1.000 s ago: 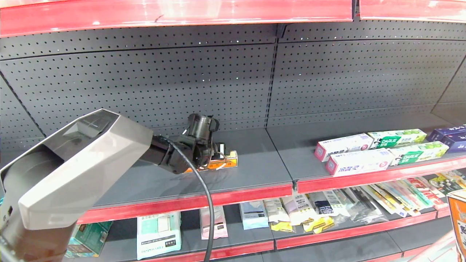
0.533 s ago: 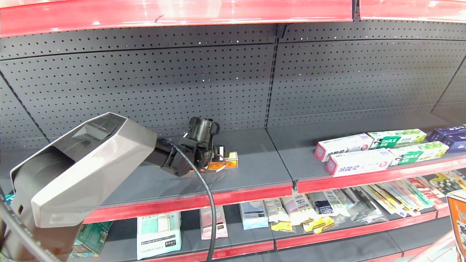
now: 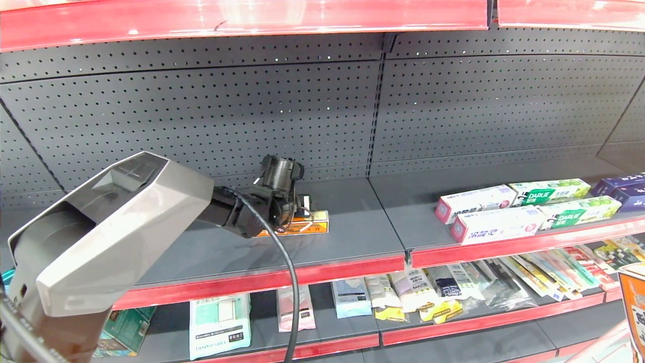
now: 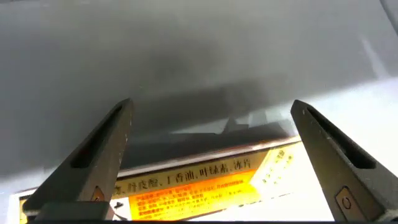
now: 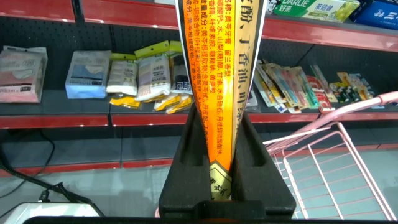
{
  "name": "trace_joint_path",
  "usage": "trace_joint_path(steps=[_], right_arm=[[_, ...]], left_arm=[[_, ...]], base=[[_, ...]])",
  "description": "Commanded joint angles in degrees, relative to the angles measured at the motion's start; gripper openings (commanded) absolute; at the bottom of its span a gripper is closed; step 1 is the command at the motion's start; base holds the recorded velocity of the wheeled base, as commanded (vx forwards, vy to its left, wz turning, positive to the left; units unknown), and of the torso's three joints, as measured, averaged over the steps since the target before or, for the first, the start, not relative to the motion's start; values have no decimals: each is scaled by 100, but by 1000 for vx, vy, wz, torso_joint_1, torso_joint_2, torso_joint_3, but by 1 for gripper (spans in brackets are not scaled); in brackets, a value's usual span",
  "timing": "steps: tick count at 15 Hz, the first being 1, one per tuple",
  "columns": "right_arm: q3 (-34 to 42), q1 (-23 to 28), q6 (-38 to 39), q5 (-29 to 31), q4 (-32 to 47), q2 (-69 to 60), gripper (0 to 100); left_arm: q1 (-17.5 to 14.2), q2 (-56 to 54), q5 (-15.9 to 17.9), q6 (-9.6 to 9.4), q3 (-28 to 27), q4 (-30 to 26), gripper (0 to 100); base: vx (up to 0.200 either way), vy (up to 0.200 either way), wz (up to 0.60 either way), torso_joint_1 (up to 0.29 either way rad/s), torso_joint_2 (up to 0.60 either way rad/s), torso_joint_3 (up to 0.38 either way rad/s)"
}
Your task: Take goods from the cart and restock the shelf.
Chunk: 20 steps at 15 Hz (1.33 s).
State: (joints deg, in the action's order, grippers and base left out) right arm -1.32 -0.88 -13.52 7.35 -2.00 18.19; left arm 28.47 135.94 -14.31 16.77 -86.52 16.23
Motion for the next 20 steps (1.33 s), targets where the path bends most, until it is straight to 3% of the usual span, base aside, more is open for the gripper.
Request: trace_joint_path(steps=[1, 5, 8, 20], right_arm=[[-9, -9, -2, -6, -2, 62, 0], [0, -9, -2, -6, -2, 97, 0], [0, -9, -2, -6, -2, 97, 0], [0, -9, -2, -6, -2, 97, 0]], left_arm=[[1, -41, -37, 54, -111, -76, 100], [-16, -15, -177, 107, -208, -427, 100], [-8, 73, -177, 212, -199, -418, 100], [10, 214, -116, 274, -137, -524, 100]], base=[[0, 0, 0, 0, 0, 0], [0, 0, 0, 0, 0, 0], [0, 0, 0, 0, 0, 0], [0, 0, 0, 0, 0, 0]])
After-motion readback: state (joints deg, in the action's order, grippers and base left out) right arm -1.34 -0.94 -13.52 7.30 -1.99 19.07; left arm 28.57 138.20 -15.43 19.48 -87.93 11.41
